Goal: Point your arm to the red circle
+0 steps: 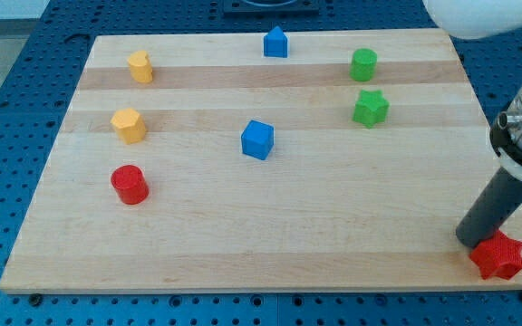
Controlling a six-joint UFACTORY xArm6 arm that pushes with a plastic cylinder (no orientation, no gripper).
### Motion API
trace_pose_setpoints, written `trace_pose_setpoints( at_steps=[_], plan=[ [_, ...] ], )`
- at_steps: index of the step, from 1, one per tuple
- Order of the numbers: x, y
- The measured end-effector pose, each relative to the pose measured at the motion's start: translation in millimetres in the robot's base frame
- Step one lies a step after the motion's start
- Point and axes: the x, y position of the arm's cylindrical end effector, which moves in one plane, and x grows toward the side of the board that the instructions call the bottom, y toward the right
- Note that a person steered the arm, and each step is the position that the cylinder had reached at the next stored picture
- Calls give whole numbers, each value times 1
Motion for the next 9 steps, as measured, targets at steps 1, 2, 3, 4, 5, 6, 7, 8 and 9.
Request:
trace_pose_setpoints(
  at_steps=[1, 2, 3, 4, 5, 6, 7, 8, 9],
  plan=[
    [0, -12],
    [0, -49],
    [0, -58],
    [1, -71],
    [6, -115],
    [6, -144],
    [3, -167],
    [3, -167],
    [3, -167]
  ],
)
